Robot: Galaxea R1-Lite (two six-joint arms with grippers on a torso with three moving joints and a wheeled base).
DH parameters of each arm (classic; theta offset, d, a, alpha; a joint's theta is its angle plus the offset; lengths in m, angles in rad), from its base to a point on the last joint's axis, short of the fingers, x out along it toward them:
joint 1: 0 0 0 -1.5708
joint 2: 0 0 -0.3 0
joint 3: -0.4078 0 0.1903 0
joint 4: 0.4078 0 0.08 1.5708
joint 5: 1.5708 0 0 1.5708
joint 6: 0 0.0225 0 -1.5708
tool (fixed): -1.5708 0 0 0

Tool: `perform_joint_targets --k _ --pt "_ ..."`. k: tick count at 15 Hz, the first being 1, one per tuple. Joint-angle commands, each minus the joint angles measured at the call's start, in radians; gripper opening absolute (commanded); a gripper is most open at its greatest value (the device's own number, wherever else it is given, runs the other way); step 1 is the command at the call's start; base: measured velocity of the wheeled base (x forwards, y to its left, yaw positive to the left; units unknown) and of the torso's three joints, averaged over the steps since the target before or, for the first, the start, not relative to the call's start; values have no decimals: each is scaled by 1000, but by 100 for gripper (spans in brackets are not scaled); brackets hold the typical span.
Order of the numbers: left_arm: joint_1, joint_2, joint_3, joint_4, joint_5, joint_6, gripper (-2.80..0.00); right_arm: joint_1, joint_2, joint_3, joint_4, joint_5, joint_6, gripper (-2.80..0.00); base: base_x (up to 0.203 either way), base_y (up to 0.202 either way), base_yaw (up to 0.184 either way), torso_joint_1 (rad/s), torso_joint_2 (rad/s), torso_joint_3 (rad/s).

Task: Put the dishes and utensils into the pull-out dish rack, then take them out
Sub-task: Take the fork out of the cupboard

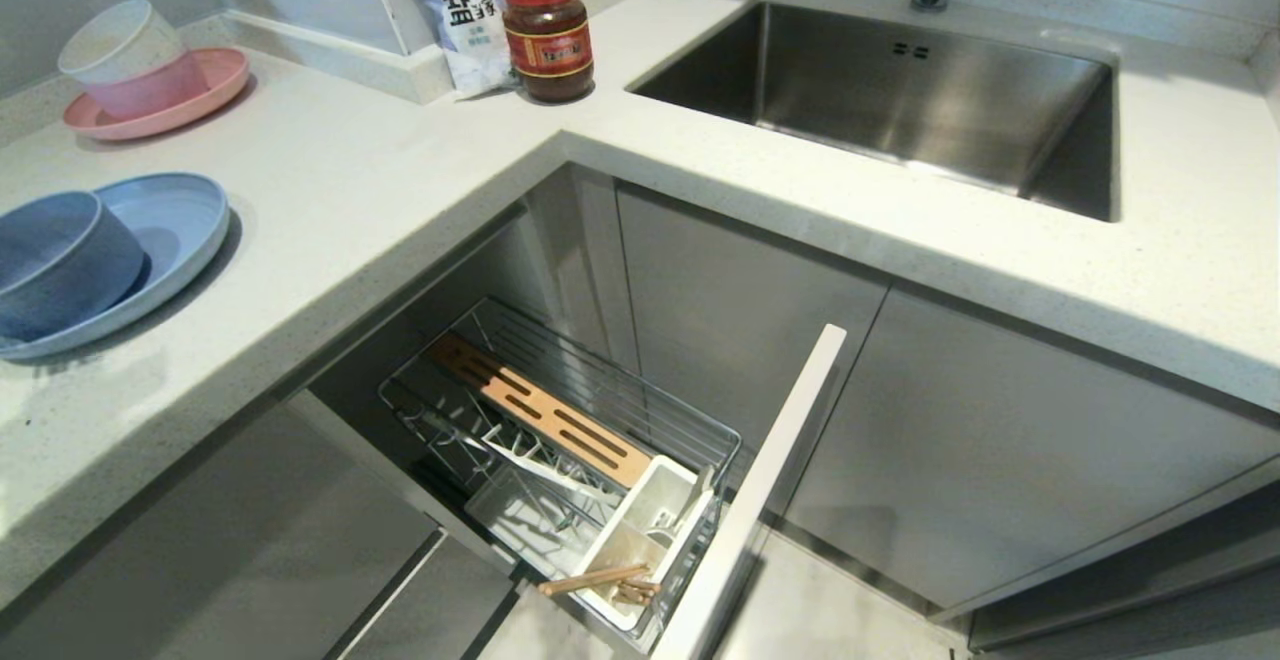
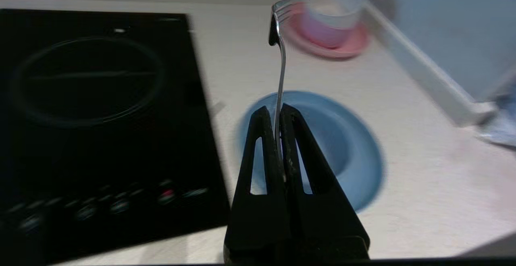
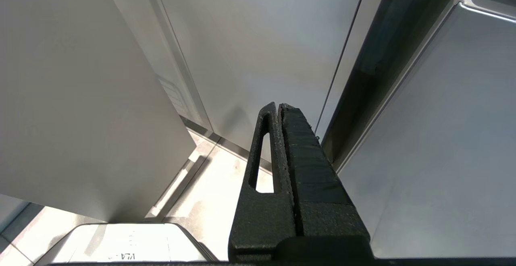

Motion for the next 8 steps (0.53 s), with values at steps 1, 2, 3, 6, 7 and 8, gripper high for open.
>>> perform_joint_targets --k 1,2,3,6,7,8 --pt "138 -98 148 -51 -35 2 -280 1 -4 2 0 0 0 -280 0 0 0 0 0 0" --pt "189 -118 208 -92 -80 3 -280 0 -4 2 0 0 0 -280 0 0 0 0 0 0" --pt "224 -134 271 -135 -125 3 -280 1 -4 2 0 0 0 -280 0 0 0 0 0 0" --pt "288 -166 430 -294 -236 -2 -280 1 -4 2 0 0 0 -280 0 0 0 0 0 0" --pt "293 -173 465 -333 -257 -3 -280 1 -4 2 0 0 0 -280 0 0 0 0 0 0" --pt "295 -175 499 -360 -269 -3 -280 0 -4 2 0 0 0 -280 0 0 0 0 0 0"
